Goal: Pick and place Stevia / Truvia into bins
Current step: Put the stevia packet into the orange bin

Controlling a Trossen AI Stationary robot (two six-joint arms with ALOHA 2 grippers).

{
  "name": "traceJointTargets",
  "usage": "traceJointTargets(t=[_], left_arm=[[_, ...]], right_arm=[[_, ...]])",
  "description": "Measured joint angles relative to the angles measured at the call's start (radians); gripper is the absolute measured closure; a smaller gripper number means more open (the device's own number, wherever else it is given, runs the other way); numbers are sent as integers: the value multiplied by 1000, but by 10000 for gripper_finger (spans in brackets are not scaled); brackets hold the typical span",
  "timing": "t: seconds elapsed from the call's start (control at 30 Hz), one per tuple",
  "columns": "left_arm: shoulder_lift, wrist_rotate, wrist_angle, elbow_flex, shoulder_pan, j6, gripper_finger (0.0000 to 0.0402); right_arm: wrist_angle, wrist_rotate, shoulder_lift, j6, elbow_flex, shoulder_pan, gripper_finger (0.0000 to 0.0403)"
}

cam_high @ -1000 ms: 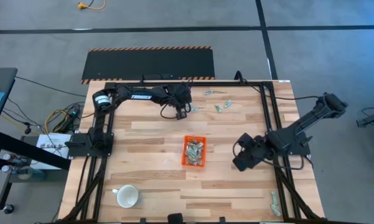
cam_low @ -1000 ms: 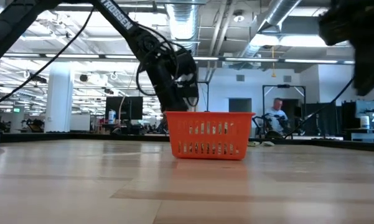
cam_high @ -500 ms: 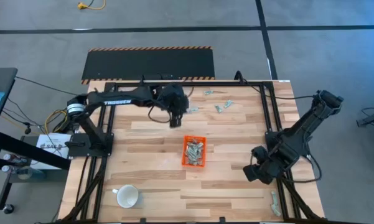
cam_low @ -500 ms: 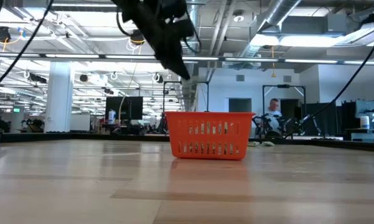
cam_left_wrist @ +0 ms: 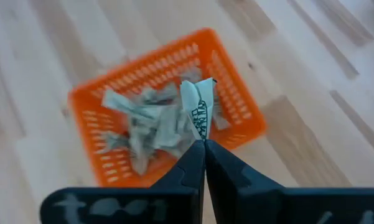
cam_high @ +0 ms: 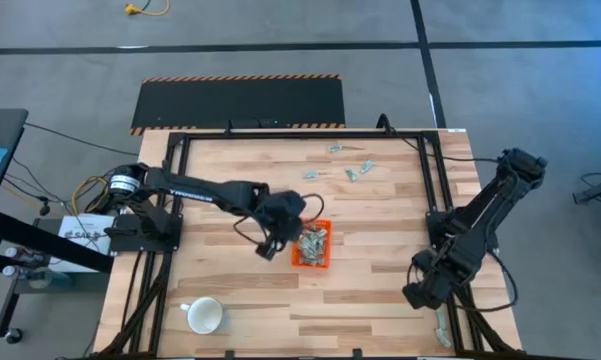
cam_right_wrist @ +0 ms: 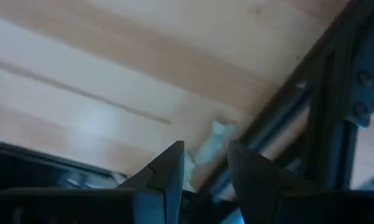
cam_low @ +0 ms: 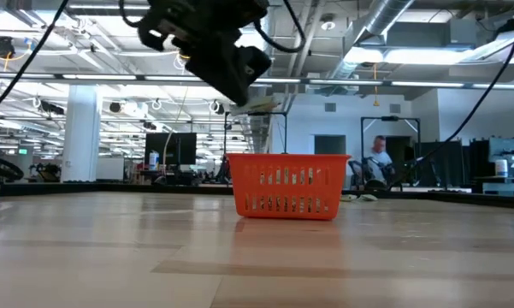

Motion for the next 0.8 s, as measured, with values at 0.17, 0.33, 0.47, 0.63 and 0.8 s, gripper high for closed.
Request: traceJointTargets(t=[0.17, 0.33, 0.47, 0.63, 0.8], left_arm=[[57, -24, 66, -5, -40, -1, 401], [92, -64, 128, -5, -46, 2, 401], [114, -58, 163, -3, -47, 4, 401], [143, -56, 171, -5, -47, 6, 401], [157, -60, 217, -5, -45, 7, 401]], right_arm=[[1, -133, 61, -125, 0, 1, 287], [25, -172, 123, -203, -1, 0, 287], [86, -184, 176, -273, 0, 8, 287], [117, -229, 239, -339, -1, 10, 287], [127, -274, 296, -358, -1, 29, 285]])
